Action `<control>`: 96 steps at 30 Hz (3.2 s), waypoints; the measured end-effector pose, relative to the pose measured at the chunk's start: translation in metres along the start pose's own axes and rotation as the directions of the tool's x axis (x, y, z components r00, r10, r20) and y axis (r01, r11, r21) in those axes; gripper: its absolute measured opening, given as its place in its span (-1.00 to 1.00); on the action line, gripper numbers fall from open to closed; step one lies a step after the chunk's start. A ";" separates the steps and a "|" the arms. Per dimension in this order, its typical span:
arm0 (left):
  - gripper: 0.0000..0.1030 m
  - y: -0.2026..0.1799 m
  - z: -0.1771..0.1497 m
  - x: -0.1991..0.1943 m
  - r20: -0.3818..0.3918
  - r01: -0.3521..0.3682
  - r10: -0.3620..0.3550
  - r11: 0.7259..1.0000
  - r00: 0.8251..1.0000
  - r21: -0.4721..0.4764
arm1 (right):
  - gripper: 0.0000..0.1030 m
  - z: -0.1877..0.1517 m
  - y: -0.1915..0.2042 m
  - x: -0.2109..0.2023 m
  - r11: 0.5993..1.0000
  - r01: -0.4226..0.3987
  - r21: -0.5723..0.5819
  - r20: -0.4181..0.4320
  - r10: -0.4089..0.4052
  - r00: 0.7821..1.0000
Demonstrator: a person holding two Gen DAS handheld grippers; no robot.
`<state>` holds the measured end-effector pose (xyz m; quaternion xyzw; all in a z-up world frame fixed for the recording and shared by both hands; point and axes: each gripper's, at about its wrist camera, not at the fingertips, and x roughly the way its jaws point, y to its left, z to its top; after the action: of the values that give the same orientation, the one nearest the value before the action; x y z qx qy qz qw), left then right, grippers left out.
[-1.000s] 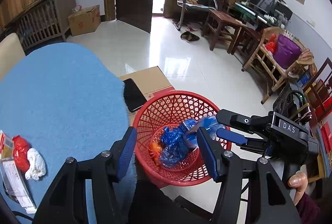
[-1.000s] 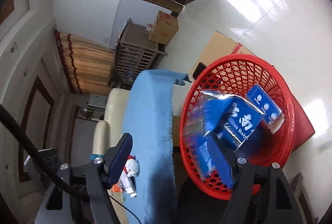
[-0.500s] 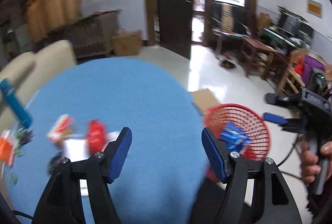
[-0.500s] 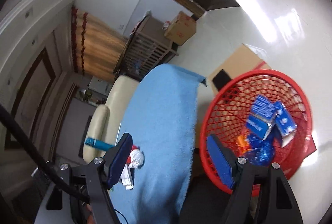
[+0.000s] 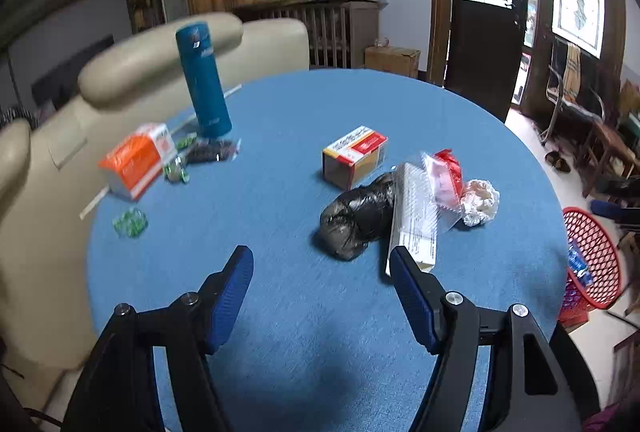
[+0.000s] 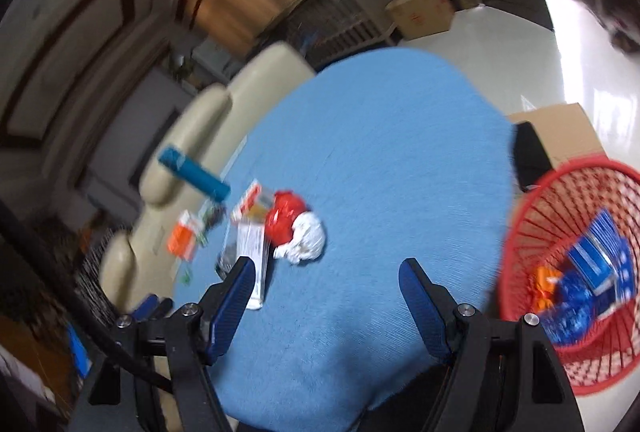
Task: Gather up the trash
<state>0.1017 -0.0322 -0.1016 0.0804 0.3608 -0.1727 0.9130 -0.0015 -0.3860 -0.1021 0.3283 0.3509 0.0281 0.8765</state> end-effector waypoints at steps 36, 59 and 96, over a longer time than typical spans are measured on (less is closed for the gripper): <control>0.30 -0.112 0.041 0.085 -0.076 0.000 0.009 0.993 0.997 0.117 | -0.49 0.010 0.003 0.069 0.978 0.206 -0.032 -0.038 -0.207 0.978; -0.09 -0.080 0.051 -0.033 0.121 0.048 -0.056 0.996 0.991 0.070 | -0.49 -0.015 0.059 0.014 0.974 0.121 -0.193 0.117 -0.099 0.988; -0.08 -0.132 0.048 -0.083 0.178 -0.082 0.044 0.973 0.983 0.214 | -0.49 -0.032 0.057 -0.084 0.978 0.087 -0.190 0.275 -0.032 0.961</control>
<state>0.0263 -0.1464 -0.0127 0.1775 0.2566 -0.1888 0.9311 -0.0747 -0.3474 -0.0356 0.2283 0.2330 -0.0085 0.9452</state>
